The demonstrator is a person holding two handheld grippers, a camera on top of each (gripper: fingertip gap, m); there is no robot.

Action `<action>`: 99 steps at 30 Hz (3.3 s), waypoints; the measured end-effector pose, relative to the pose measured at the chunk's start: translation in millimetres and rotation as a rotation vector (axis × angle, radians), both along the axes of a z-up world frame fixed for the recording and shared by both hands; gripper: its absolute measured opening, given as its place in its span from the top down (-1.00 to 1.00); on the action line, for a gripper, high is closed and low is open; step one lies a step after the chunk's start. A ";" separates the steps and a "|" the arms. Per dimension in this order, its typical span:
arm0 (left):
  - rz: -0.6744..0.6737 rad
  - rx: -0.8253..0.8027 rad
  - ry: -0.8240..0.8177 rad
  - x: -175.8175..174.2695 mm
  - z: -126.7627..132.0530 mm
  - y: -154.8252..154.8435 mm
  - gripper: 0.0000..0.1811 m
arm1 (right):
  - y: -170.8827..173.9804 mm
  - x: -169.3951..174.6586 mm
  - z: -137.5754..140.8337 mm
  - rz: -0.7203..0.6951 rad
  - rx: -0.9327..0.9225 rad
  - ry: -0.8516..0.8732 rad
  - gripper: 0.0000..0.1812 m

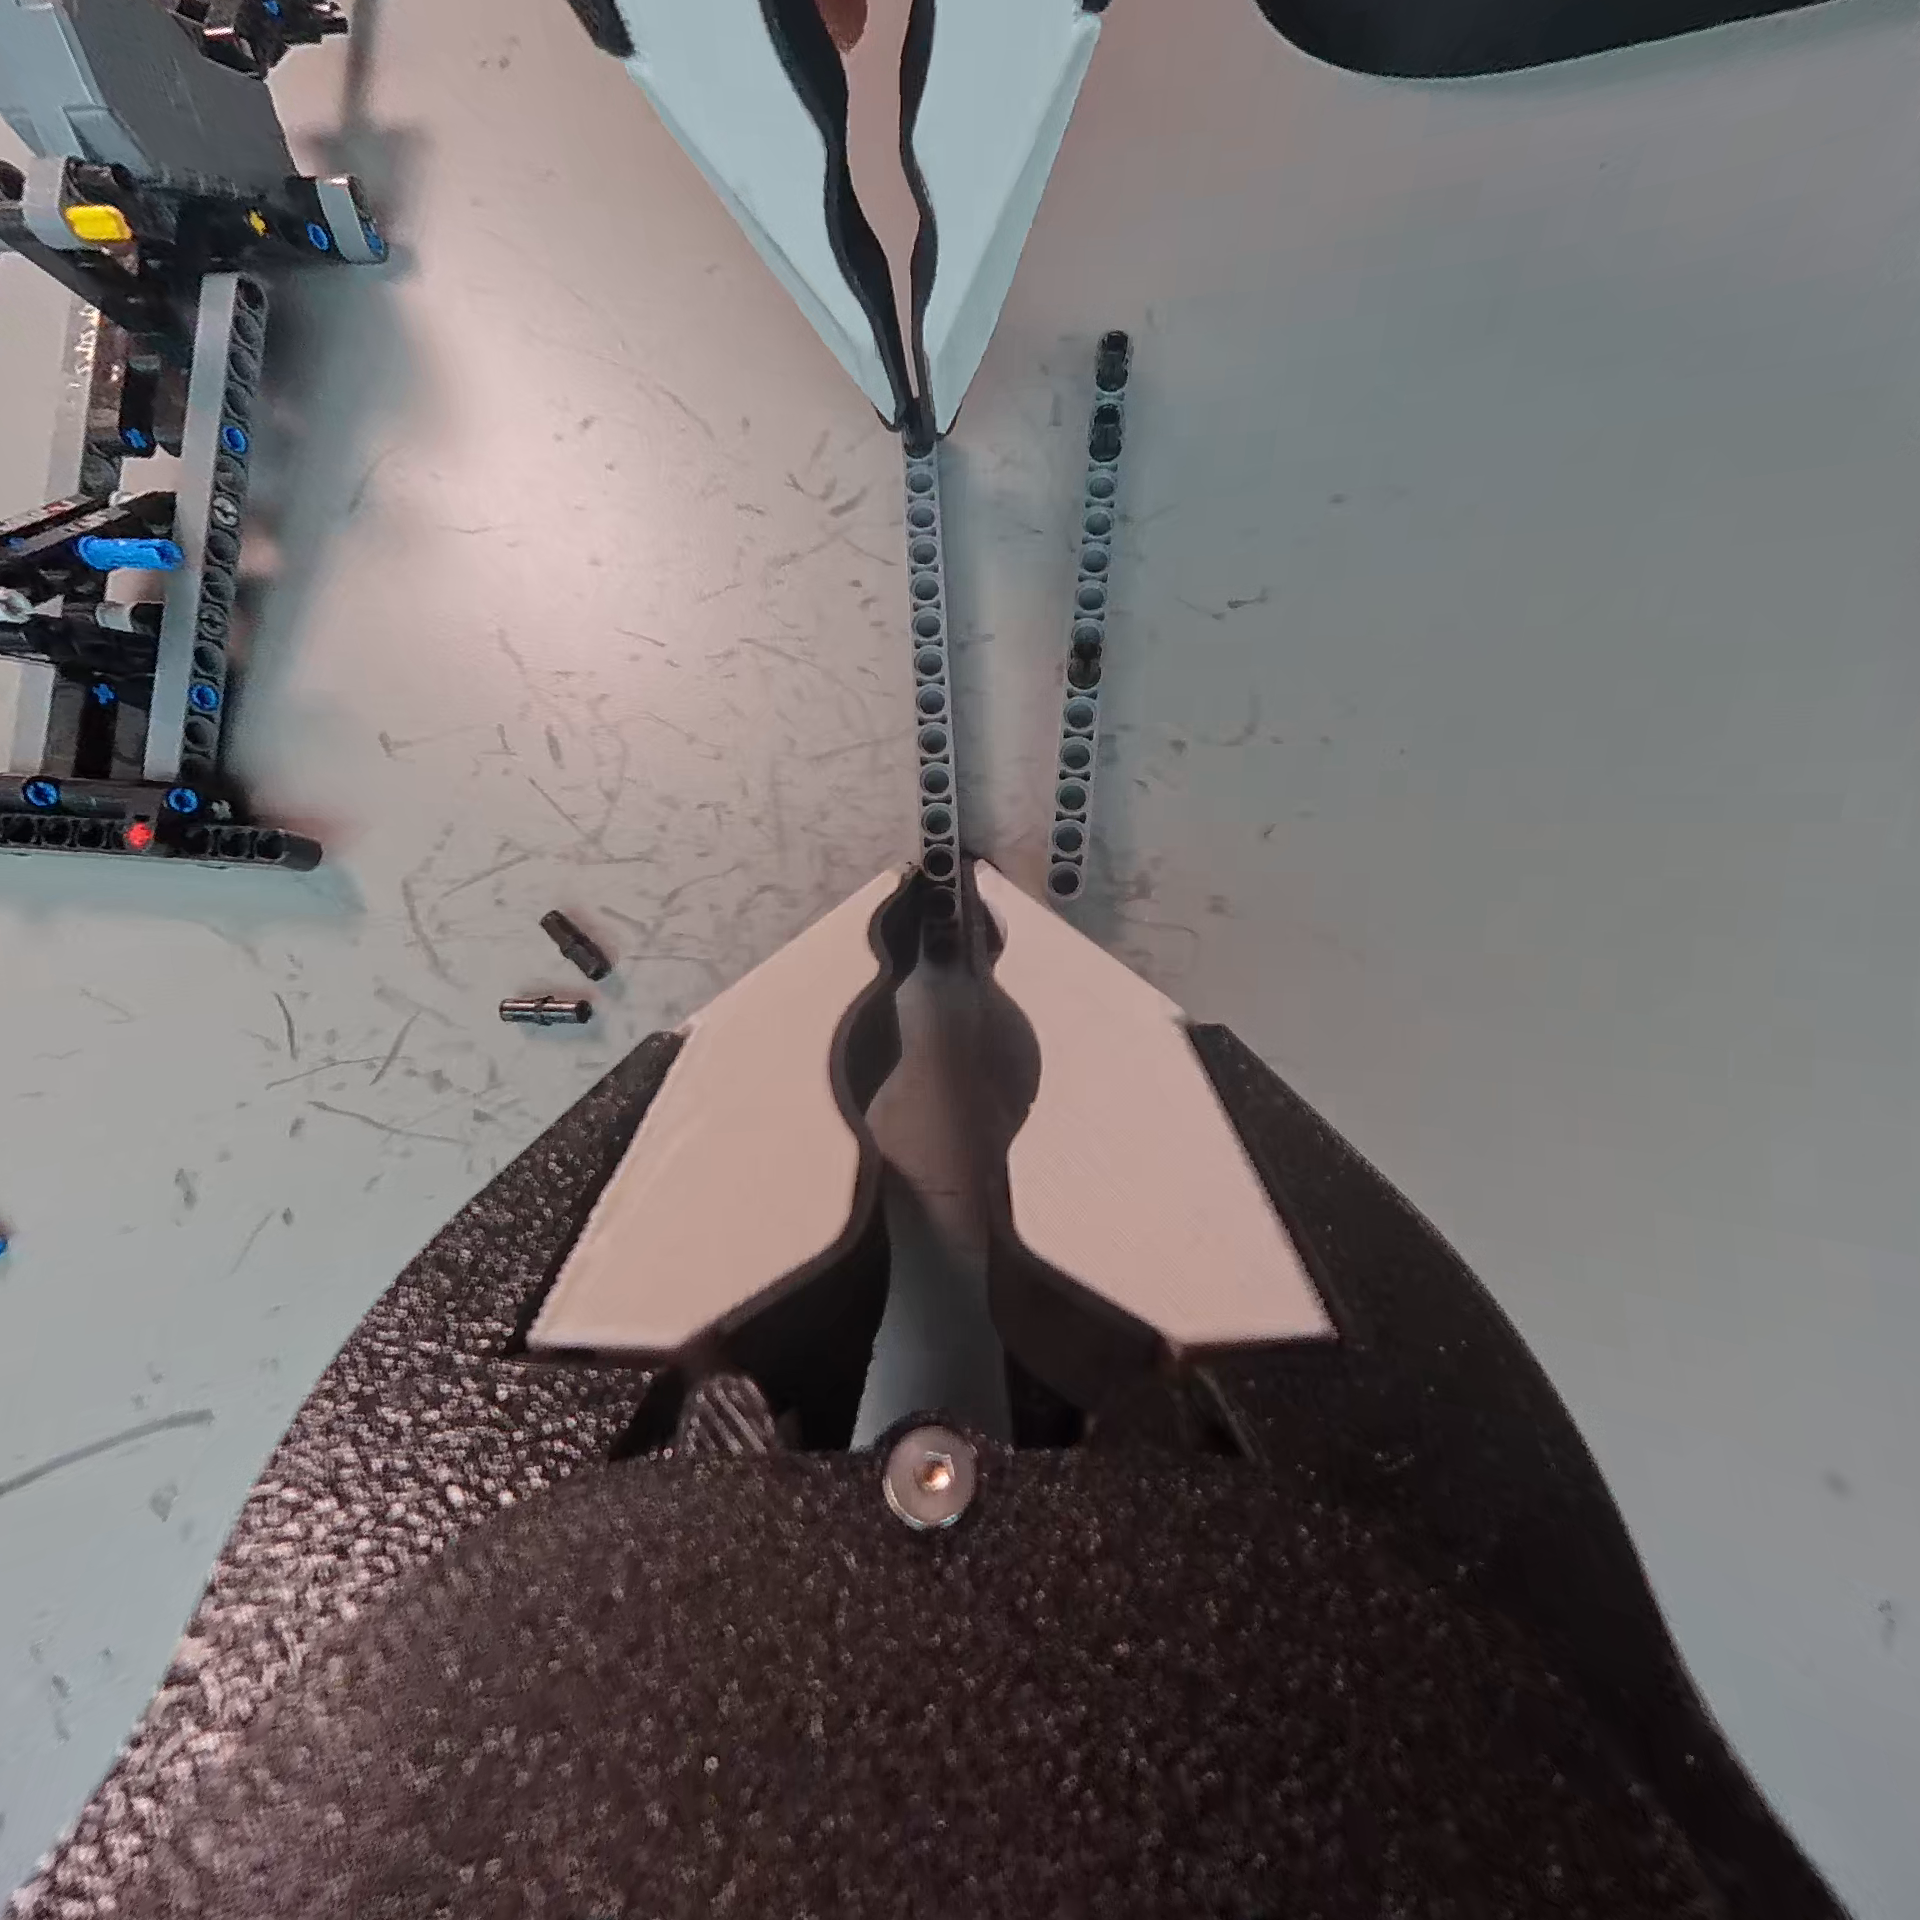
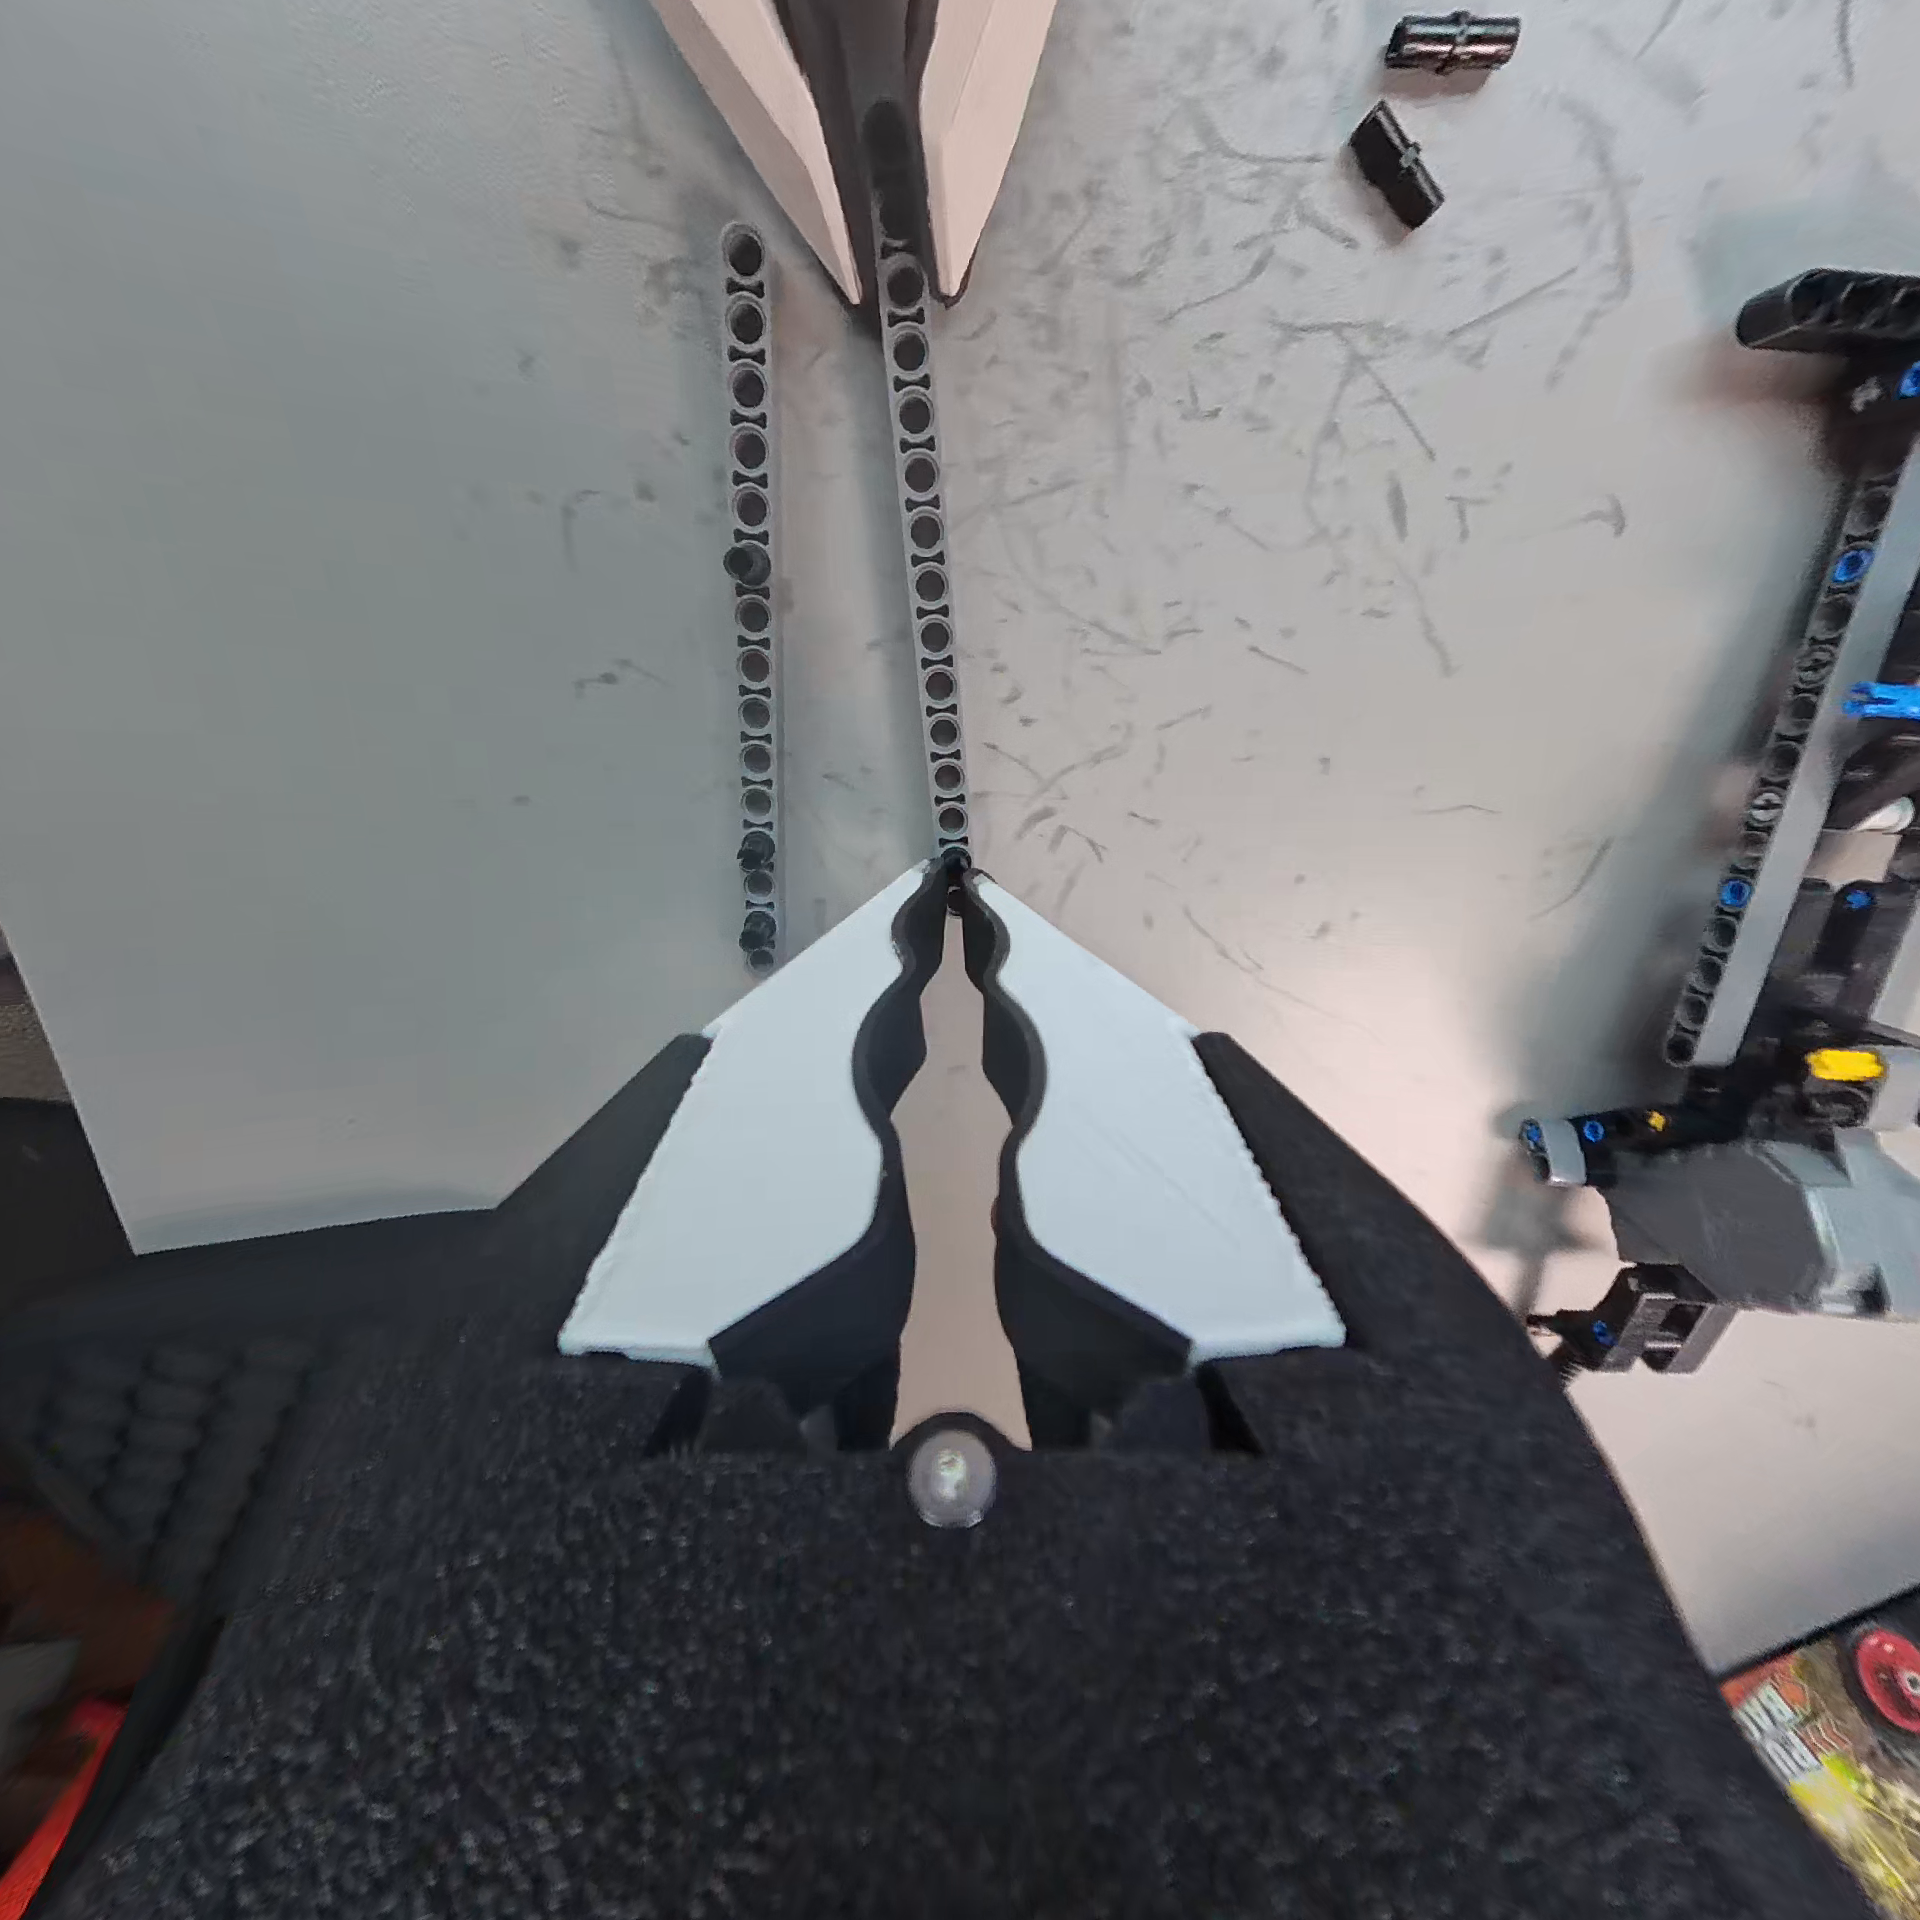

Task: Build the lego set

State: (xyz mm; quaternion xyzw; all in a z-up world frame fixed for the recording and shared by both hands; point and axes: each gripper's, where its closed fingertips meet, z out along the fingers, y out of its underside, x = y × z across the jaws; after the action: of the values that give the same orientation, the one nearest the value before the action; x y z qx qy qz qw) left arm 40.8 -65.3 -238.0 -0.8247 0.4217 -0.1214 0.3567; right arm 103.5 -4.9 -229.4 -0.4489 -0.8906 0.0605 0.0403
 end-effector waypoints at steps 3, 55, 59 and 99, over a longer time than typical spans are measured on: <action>-0.005 0.002 0.001 0.0 0.1 0.1 0.89 | -0.1 0.1 0.0 -0.003 0.000 -0.024 0.97; 0.032 0.246 -0.201 -23.6 52.6 14.6 0.73 | 18.7 -53.0 68.6 -0.367 -0.472 1.044 0.82; 0.257 0.240 -0.190 -73.8 51.6 35.4 0.77 | 35.6 -60.6 82.3 -0.451 -0.455 1.169 0.85; -0.184 0.285 -0.399 22.1 81.1 -6.1 0.93 | -61.5 -41.2 66.3 -0.073 -0.657 0.897 0.79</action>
State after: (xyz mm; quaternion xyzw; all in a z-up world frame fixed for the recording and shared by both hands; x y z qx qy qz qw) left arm 62.9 -71.4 -156.9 -0.6841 0.4290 -0.2527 0.5331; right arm 62.2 -66.4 -163.0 -0.3985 -0.7043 0.5189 0.2755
